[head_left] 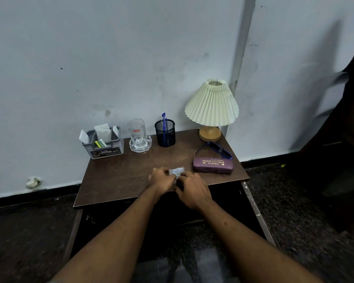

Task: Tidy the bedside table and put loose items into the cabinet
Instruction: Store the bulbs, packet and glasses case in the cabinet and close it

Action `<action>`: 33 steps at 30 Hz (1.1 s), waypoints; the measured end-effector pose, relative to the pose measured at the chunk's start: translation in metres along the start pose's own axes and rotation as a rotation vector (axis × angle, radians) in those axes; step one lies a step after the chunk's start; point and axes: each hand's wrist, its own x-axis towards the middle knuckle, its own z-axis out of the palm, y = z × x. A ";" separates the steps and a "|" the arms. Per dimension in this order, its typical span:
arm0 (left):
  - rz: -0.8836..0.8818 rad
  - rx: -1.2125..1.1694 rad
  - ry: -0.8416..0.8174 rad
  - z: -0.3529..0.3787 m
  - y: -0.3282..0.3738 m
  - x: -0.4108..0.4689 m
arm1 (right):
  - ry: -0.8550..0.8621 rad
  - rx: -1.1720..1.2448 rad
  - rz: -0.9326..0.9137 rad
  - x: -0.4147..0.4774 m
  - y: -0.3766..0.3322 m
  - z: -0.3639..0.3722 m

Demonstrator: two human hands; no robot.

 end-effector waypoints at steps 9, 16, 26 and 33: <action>-0.013 -0.242 0.119 0.002 -0.003 -0.013 | 0.042 0.094 -0.042 -0.005 0.001 -0.003; -0.085 -0.383 0.061 -0.012 -0.014 -0.027 | -0.077 0.313 0.075 -0.008 0.000 -0.012; -0.137 -0.666 -0.007 -0.047 -0.017 -0.070 | 0.074 0.704 0.153 -0.025 -0.021 -0.013; -0.155 -0.813 -0.086 -0.066 -0.038 -0.105 | 0.000 0.910 0.286 -0.043 -0.035 -0.009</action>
